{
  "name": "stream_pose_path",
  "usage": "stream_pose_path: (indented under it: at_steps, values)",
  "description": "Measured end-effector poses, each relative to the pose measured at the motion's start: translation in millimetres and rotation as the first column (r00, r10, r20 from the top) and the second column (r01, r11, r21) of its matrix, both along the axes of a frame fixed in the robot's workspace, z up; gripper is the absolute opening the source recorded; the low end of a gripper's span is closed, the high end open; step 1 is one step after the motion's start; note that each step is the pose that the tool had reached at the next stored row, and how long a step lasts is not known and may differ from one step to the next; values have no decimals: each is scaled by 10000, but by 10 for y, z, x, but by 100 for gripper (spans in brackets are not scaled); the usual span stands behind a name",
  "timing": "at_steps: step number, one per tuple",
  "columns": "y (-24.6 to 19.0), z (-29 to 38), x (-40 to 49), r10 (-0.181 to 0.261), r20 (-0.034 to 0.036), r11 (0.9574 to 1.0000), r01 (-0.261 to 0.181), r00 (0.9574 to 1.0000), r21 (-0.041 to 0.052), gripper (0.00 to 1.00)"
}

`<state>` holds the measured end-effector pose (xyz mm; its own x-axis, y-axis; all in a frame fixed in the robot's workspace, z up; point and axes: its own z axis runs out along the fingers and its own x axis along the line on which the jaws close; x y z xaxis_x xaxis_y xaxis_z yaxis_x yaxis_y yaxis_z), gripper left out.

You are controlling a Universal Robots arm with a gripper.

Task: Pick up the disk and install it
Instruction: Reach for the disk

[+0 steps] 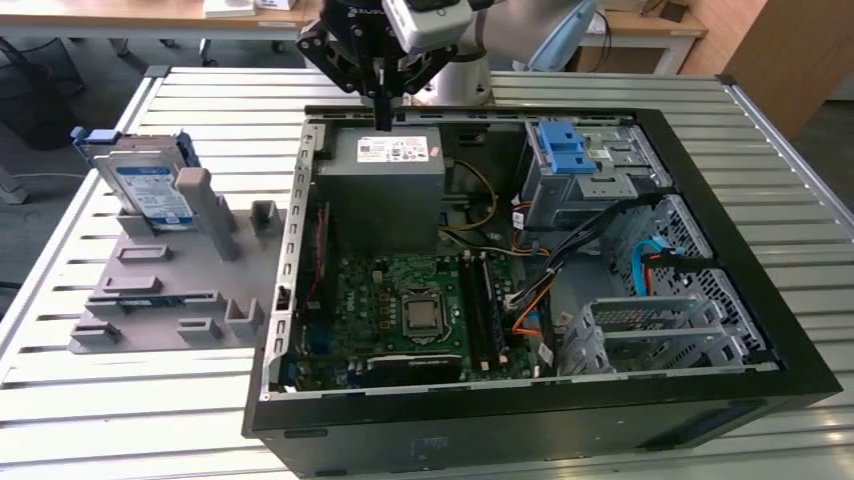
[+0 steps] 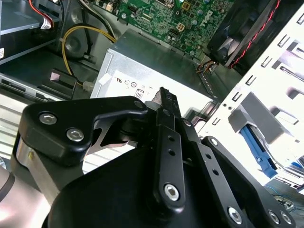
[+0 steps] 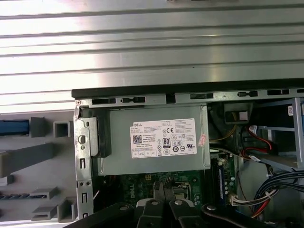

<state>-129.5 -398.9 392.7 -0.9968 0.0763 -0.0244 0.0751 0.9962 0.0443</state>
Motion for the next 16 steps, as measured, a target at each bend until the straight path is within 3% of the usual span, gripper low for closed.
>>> stream_pose_path:
  at_steps: [16]
  values:
    - [0, -2, -28, 1, 0, 10000, -1, 10000, 1, 11]
